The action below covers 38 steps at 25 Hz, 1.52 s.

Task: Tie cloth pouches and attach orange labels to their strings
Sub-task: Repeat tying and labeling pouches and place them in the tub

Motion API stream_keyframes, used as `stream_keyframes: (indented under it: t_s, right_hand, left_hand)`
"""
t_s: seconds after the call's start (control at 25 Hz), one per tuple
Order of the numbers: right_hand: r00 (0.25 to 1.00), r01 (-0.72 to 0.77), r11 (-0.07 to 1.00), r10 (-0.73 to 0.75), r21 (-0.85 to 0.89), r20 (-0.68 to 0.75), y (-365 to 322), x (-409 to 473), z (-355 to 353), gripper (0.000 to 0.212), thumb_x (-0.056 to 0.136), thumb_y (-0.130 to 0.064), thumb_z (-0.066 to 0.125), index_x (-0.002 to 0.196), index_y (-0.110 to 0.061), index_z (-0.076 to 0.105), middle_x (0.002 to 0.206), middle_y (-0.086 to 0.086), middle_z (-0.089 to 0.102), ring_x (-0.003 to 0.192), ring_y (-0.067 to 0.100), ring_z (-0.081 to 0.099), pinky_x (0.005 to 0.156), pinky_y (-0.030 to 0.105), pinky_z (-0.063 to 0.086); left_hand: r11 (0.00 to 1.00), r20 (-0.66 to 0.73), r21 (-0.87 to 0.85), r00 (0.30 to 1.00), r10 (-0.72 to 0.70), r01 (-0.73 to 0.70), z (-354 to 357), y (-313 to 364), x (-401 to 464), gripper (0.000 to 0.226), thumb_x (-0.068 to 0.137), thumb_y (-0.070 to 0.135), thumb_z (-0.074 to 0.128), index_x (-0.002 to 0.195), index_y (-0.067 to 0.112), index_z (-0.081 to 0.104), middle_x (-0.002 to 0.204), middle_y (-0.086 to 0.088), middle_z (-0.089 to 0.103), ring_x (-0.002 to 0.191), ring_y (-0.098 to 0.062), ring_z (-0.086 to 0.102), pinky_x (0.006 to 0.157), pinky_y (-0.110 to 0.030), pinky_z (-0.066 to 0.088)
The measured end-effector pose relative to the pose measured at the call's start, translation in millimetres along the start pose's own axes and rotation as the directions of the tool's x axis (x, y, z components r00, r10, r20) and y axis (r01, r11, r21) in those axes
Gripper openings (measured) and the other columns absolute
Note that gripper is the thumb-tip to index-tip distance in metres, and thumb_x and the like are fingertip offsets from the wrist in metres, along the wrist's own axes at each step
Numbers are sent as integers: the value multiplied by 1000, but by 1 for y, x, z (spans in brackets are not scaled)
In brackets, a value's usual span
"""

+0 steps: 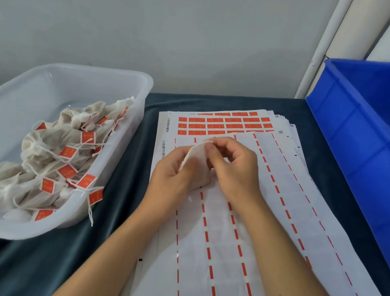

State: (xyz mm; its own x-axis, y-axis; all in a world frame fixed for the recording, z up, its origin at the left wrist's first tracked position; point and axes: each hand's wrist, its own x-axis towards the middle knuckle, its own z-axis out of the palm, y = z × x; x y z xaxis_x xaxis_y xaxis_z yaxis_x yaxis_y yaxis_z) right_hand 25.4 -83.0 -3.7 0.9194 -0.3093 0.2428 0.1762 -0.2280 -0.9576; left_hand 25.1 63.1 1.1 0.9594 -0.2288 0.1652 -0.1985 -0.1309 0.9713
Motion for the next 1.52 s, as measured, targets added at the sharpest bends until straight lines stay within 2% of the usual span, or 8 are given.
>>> stream_keyframes:
  t_s: [0.28,0.52,0.68,0.8,0.96,1.16,1.32,1.52]
  right_hand:
    - [1000,13,997,-13,-80,6,-20,16,-12,5,97,-40,66,94,-41,70,94,-31,68,95,-9,63,72,17,60]
    - [1000,11,978,-6,-207,26,-21,22,-22,15,99,-39,65,85,-44,66,89,-32,66,89,-3,65,73,13,53]
    - [1000,10,947,-6,-321,11,-14,14,-26,4,98,-36,66,101,-39,65,95,-32,61,89,-4,61,70,7,43]
    - [966,166,864,-238,-475,-96,-16,1,-23,27,93,-37,70,119,-33,62,113,-15,60,97,3,57,79,9,43]
    - [878,469,661,-419,-586,231,-15,-18,-4,49,91,-47,66,136,-30,56,128,-8,57,114,8,53,93,19,49]
    - [842,525,706,-513,-476,168,-2,-22,-5,36,97,-28,69,131,-18,70,117,-2,73,105,12,67,90,31,59]
    - [806,549,703,-589,-452,61,2,-22,-11,22,95,-20,74,113,-8,78,105,4,77,97,14,71,88,26,59]
    - [921,384,907,-388,-170,12,-5,-27,-14,21,99,-28,64,107,-14,76,101,-6,76,96,9,71,82,20,58]
  left_hand:
    - [960,-51,-246,987,-152,135,-4,-3,2,36,108,45,52,107,21,79,114,-3,79,105,-28,77,88,-56,63]
    - [961,-111,-263,987,-115,82,-2,-3,4,30,110,38,51,109,31,80,117,1,78,107,-24,77,82,-43,66]
    - [977,-135,-191,983,-122,95,1,-2,3,30,110,34,50,105,34,80,111,8,80,101,-16,78,80,-32,65]
    - [961,-101,-243,981,-163,135,-1,-2,3,35,113,29,43,115,23,77,111,1,80,102,-22,78,83,-38,66]
    - [948,-52,-296,989,-136,115,-4,2,2,39,113,20,42,109,5,78,100,-11,79,91,-23,76,75,-32,59]
    - [982,32,-186,999,-14,20,-3,0,-5,40,114,18,39,105,-1,74,105,-21,74,105,-44,67,91,-51,57]
    - [973,83,-226,996,-35,53,-4,1,-4,40,110,23,38,121,9,75,117,-12,76,114,-32,71,102,-53,57]
    - [992,151,-109,988,-38,55,-1,0,-3,42,106,34,48,147,35,53,137,9,69,129,-14,64,107,-39,54]
